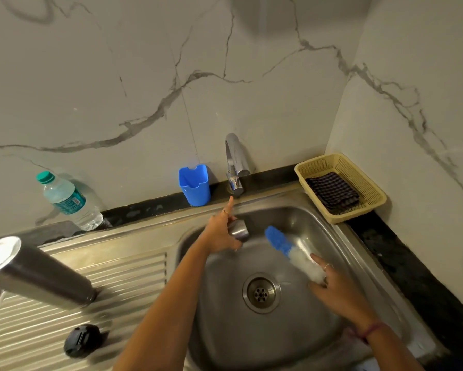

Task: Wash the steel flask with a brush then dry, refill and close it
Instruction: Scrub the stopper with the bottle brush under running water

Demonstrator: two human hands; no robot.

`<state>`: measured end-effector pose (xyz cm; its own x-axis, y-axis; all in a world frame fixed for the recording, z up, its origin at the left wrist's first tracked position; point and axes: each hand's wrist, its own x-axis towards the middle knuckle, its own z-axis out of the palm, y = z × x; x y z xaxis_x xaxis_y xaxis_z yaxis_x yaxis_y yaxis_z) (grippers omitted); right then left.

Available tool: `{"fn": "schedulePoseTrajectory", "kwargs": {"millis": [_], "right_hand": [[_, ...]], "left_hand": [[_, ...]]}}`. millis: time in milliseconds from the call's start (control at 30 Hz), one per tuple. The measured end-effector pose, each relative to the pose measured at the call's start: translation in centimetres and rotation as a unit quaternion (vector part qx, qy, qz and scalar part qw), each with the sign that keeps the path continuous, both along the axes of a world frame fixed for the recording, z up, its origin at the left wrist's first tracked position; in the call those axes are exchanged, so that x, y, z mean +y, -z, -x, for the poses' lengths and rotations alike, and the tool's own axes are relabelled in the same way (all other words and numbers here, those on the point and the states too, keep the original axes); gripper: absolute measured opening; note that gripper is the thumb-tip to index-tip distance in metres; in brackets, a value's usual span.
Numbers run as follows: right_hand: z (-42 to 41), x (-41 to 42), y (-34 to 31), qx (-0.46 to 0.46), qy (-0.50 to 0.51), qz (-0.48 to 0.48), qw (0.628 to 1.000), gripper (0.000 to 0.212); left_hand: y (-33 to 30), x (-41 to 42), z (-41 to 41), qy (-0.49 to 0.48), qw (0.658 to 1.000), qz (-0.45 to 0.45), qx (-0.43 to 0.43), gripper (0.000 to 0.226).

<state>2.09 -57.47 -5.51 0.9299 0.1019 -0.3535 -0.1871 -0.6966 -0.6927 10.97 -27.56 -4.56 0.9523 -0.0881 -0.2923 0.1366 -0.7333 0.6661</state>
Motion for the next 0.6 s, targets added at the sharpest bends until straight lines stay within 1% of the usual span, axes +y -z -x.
{"fn": "schedulePoseTrajectory", "kwargs": {"millis": [67, 200, 300, 367, 467, 533, 600], "right_hand": [[0.4, -0.1, -0.6, 0.009, -0.018, 0.011, 1.0, 0.071], [1.2, -0.2, -1.2, 0.032, -0.04, 0.046, 0.998, 0.07], [1.8, -0.4, -1.3, 0.043, -0.052, 0.038, 0.997, 0.07], [2.1, -0.6, -1.2, 0.015, -0.055, 0.065, 0.996, 0.066], [2.6, -0.8, -1.2, -0.071, -0.059, 0.134, 0.987, 0.05], [3.0, -0.7, -1.7, -0.12, -0.06, 0.145, 0.98, 0.04], [3.5, -0.6, -2.4, -0.167, -0.058, 0.148, 0.973, 0.036]], "left_hand": [[1.4, -0.3, 2.5, -0.032, 0.999, 0.014, -0.011, 0.129], [2.9, -1.4, 6.8, -0.067, 0.997, -0.019, -0.031, 0.119], [3.1, -2.4, 9.3, -0.092, 0.995, -0.042, -0.019, 0.108], [3.1, -3.0, 10.8, -0.087, 0.992, -0.093, -0.01, 0.097], [2.9, -3.8, 12.6, -0.077, 0.985, -0.154, -0.012, 0.084], [2.7, -4.2, 13.6, -0.098, 0.985, -0.141, -0.008, 0.086], [2.3, -4.6, 14.6, -0.161, 0.985, -0.066, 0.011, 0.092]]}}
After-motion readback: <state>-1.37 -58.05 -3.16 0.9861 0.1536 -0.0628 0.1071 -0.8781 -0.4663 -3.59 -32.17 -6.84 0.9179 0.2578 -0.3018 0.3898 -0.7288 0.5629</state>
